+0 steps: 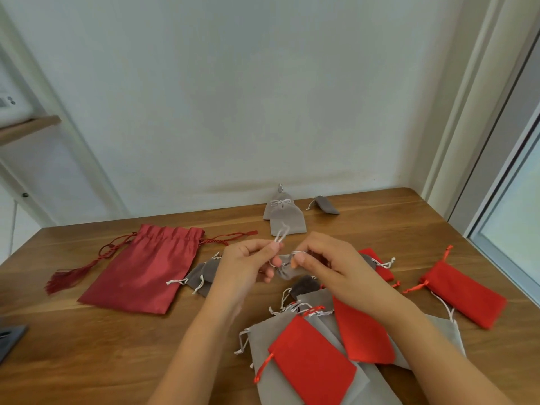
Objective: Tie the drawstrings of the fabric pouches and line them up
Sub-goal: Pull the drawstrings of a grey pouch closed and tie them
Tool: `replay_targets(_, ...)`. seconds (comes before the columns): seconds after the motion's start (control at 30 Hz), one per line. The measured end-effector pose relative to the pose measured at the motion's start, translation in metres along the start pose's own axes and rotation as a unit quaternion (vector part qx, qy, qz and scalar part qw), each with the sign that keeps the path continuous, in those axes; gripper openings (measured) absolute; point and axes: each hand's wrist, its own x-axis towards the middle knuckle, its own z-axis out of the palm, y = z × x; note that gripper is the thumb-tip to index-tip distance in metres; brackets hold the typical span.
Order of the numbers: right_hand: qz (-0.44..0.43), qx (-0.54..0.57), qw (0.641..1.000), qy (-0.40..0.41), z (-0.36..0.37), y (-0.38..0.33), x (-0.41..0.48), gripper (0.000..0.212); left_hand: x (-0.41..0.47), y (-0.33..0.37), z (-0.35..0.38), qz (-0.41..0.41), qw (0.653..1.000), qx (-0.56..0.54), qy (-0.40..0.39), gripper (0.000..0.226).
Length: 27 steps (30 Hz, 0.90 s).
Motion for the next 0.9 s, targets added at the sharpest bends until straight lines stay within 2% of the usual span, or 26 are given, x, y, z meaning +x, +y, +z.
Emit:
replay_targets(0.1,-0.013,-0.039,0.999,-0.025,0.001,0.002,0.0,0.02,0.001,-0.004,0.003,0.038,0.993,0.11,-0.02,0.017)
replay_targets(0.17,-0.02,-0.057,0.998,-0.018,0.002,0.001,0.0,0.02,0.001,-0.004,0.004,0.046,0.983,0.163,-0.065,0.019)
replay_targets(0.27,-0.018,-0.056,0.998,0.013,0.0,-0.001,0.001,0.017,-0.004,-0.003,0.005,0.06,0.974,0.165,-0.14,0.02)
replay_targets(0.37,0.007,0.023,0.999,0.033,-0.001,-0.002,0.001,0.018,-0.011,0.0,0.009,0.087,0.971,0.14,-0.174,0.01)
replay_targets(0.47,0.079,0.181,0.979,0.04,-0.002,-0.005,0.004,0.031,-0.013,0.003,0.012,0.092,0.98,0.121,-0.132,0.022)
replay_targets(0.53,0.099,0.226,0.966,0.078,-0.004,-0.003,0.006,0.043,-0.011,0.006,0.011,0.103,0.983,0.119,-0.099,0.03)
replay_targets(0.63,0.12,0.218,0.964,0.093,-0.008,0.0,0.008,0.053,-0.009,0.007,0.007,0.127,0.984,0.111,-0.051,0.032)
replay_targets(0.8,0.125,0.163,0.977,0.053,-0.003,-0.004,0.004,0.032,-0.007,0.005,0.007,0.164,0.979,0.119,0.004,0.027)
replay_targets(0.9,0.118,0.126,0.983,0.056,-0.001,-0.005,0.002,0.026,-0.006,0.004,0.005,0.179,0.975,0.129,0.009,0.027)
